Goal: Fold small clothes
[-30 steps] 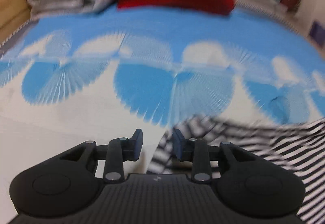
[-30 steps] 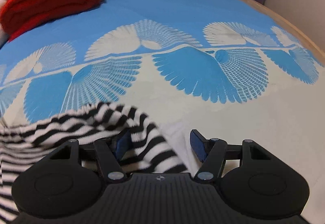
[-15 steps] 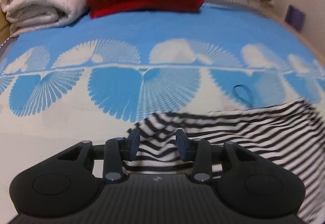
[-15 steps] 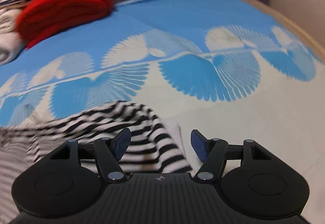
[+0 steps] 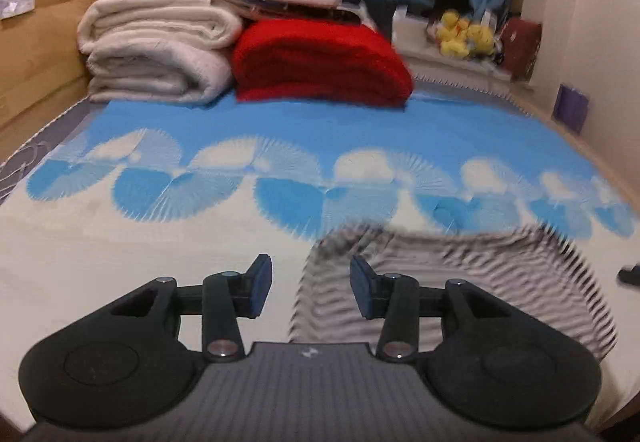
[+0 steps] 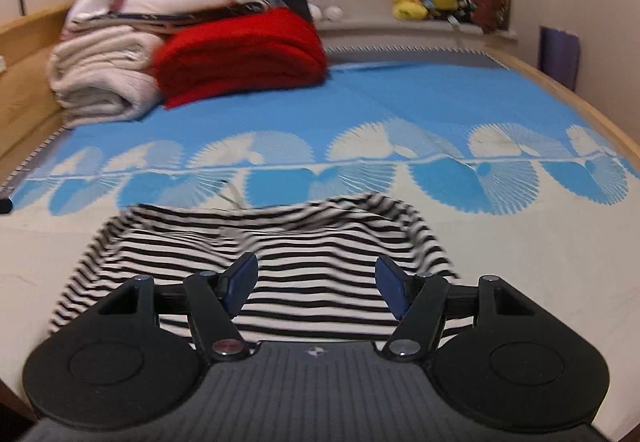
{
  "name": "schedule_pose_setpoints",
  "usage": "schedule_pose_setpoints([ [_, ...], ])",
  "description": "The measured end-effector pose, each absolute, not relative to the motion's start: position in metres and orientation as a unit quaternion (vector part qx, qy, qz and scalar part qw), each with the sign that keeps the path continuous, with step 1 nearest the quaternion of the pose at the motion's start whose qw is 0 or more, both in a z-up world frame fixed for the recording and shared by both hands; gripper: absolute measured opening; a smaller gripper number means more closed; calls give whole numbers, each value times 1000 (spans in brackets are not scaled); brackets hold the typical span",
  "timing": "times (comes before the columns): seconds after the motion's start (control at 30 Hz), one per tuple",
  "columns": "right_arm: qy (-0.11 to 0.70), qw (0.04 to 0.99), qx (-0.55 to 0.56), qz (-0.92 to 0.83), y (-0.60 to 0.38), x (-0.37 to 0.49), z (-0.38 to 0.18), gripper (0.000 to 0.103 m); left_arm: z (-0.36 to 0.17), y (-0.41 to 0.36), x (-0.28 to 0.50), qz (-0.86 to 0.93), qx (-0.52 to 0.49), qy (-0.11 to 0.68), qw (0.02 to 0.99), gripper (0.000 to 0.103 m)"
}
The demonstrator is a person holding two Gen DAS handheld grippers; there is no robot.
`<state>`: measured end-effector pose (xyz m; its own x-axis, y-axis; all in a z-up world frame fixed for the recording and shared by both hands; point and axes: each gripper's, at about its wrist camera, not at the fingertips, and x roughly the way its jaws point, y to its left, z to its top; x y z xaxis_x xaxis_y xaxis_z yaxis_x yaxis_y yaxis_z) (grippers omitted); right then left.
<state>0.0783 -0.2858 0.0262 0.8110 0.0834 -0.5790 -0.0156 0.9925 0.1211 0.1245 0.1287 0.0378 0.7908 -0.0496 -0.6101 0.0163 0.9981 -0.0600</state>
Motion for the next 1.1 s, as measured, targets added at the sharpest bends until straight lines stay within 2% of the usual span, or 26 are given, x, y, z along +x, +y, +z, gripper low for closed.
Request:
schedule_pose_setpoints([
  [0.07, 306, 950, 53, 37, -266, 67, 26, 57, 36, 137, 117, -6, -12, 327, 945, 48],
  [0.13, 307, 949, 49, 52, -246, 61, 26, 41, 30, 147, 116, -7, -14, 344, 939, 48],
  [0.2, 307, 948, 46, 72, -224, 56, 24, 29, 27, 158, 115, 3, -26, 360, 933, 48],
  [0.23, 309, 947, 43, 82, -212, 56, 23, 28, 26, 162, 115, 6, -31, 363, 931, 48],
  [0.57, 312, 928, -66, 193, -90, 48, 3, 28, 19, 190, 116, 39, -60, 397, 915, 48],
  [1.0, 324, 900, -117, 266, -16, 55, -27, 28, 14, 216, 118, 46, -88, 412, 906, 48],
  [1.07, 331, 894, -127, 274, -7, 57, -35, 31, 13, 222, 117, 48, -94, 414, 904, 48],
  [1.1, 337, 889, -133, 279, -2, 59, -40, 37, 12, 225, 117, 49, -97, 416, 903, 48],
])
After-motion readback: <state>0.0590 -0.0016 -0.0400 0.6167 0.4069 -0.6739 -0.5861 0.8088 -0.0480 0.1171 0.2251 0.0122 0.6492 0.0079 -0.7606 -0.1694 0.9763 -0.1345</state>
